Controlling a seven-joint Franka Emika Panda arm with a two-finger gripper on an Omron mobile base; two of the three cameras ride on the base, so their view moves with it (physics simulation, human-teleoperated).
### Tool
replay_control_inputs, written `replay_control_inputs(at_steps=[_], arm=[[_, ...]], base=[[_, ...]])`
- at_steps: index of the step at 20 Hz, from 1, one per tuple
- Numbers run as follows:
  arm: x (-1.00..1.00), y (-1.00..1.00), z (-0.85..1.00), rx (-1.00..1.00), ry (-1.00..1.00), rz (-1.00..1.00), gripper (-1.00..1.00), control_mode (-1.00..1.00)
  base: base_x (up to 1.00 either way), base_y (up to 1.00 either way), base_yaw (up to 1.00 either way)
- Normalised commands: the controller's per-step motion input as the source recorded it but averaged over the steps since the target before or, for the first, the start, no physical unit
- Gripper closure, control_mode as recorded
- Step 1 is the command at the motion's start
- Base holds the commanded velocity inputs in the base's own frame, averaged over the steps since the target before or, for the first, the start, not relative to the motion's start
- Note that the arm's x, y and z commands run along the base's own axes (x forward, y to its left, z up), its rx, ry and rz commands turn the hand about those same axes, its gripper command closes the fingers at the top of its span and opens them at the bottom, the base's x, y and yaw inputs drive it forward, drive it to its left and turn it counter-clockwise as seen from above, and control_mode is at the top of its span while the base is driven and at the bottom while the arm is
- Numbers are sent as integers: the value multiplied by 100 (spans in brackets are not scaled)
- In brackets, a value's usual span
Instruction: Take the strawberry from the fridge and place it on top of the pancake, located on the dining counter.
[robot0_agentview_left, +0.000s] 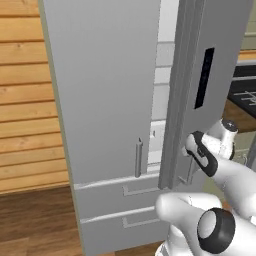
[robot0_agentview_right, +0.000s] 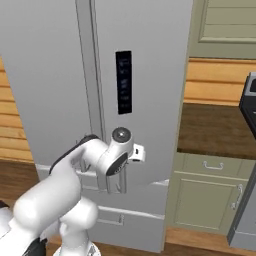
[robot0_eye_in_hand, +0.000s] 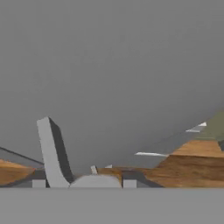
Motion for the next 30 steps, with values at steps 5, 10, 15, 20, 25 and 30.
replay_control_inputs(at_steps=[5,10,15,20,25,30], arm=[[-95,-83,-5,2,0,0,100,-100],[-39,-49,0,8,0,2,100,-100],[-27,-3,5,0,-8,9,-100,-100],[-43,-11,40,0,-1,1,-100,-100],[-34,5,95,-22,9,1,-100,-100],[-66,52,100,-29,3,-2,-100,-100]], base=[[0,0,0],[0,0,0],[0,0,0],[0,0,0],[0,0,0],[0,0,0]])
